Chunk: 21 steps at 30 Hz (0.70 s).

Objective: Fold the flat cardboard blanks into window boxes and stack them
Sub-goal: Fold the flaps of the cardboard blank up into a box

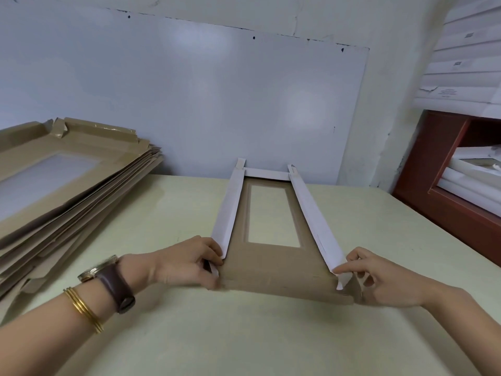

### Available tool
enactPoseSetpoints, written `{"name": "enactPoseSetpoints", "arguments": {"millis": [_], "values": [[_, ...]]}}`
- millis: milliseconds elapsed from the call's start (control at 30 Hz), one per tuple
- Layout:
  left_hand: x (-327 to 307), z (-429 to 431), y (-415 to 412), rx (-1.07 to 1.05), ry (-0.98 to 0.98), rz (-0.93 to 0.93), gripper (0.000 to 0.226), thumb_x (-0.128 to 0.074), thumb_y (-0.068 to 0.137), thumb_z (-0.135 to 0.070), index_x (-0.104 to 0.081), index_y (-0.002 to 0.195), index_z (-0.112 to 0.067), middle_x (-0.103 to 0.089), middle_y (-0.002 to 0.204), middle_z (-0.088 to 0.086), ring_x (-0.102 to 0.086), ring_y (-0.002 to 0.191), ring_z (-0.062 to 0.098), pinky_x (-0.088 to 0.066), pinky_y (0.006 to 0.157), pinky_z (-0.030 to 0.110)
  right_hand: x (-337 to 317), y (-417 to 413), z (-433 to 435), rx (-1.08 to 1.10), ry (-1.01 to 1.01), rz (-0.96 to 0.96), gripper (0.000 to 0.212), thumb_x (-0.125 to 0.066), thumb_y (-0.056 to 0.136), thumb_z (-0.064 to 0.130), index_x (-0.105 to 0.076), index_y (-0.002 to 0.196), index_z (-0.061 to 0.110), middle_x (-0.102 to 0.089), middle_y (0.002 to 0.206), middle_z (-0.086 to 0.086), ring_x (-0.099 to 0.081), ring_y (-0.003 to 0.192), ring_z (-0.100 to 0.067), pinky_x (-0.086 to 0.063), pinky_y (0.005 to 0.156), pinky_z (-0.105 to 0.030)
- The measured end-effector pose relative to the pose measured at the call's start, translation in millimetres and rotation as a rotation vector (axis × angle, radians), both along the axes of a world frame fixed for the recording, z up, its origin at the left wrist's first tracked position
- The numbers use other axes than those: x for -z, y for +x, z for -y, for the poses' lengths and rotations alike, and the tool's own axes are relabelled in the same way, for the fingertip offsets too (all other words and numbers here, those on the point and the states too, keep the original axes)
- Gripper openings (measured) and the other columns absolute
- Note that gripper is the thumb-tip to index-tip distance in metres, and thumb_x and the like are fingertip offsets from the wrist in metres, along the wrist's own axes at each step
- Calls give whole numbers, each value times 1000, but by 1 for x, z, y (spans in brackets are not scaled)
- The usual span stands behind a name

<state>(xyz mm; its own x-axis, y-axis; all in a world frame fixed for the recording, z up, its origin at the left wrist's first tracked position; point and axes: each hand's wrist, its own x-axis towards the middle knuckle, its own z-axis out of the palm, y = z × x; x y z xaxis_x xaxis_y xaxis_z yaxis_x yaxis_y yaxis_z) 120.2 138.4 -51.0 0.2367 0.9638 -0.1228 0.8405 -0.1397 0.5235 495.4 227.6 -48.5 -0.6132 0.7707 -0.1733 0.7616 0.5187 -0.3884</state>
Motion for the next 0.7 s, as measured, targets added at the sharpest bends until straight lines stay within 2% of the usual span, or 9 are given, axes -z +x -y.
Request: {"name": "enactPoseSetpoints", "arguments": {"millis": [100,167,233,300,367,500,633,700], "values": [[0,1,-2,-116,-127,295,67,-62,56,-51,-72,91,5,-51,119,-3,-60,102,10,-46,101,41,2,1,1,-12,3,-59,48,-75,81,8,-62,120,32,-44,109,2,-48,93,-13,-40,78,-12],[3,0,-3,-175,-142,334,62,-64,58,-51,-72,85,5,-57,115,-2,-61,96,8,-46,101,43,2,2,3,-1,-26,-102,46,-74,82,5,-64,116,34,-46,108,0,-49,93,-15,-41,79,-13],[7,-1,0,-186,-83,277,52,-67,64,-49,-74,85,-2,-58,113,-7,-64,86,2,-50,95,39,3,4,4,2,-42,-131,45,-72,82,4,-65,114,35,-48,109,-2,-50,94,-16,-42,80,-15],[12,-1,4,-151,31,136,42,-73,70,-48,-76,90,-11,-54,113,-15,-61,77,-6,-51,84,24,6,5,6,2,-20,-162,44,-73,82,5,-67,112,36,-50,107,-4,-51,90,-14,-43,79,-16],[16,-1,6,-104,142,-13,43,-78,68,-49,-74,95,-16,-52,111,-18,-58,85,-7,-46,75,13,10,7,7,7,9,-219,44,-74,81,5,-68,112,36,-53,104,-4,-51,85,-12,-43,78,-15],[19,-1,8,-122,199,-51,53,-82,64,-46,-71,105,-15,-50,113,-19,-54,102,1,-45,83,15,15,10,8,11,21,-302,46,-77,80,4,-70,110,37,-56,98,-1,-50,82,-12,-44,74,-15],[19,-2,7,-128,196,-47,56,-85,61,-44,-69,108,-18,-51,114,-19,-53,103,1,-42,82,12,12,12,8,65,-49,-346,41,-77,80,6,-75,103,41,-59,100,-5,-57,87,-14,-49,77,-21],[18,-2,8,-118,198,-81,56,-85,61,-46,-70,107,-18,-52,114,-17,-52,102,2,-42,81,12,7,12,5,83,-68,-341,29,-72,85,13,-76,100,37,-62,100,-3,-62,89,-11,-50,80,-19]]}}
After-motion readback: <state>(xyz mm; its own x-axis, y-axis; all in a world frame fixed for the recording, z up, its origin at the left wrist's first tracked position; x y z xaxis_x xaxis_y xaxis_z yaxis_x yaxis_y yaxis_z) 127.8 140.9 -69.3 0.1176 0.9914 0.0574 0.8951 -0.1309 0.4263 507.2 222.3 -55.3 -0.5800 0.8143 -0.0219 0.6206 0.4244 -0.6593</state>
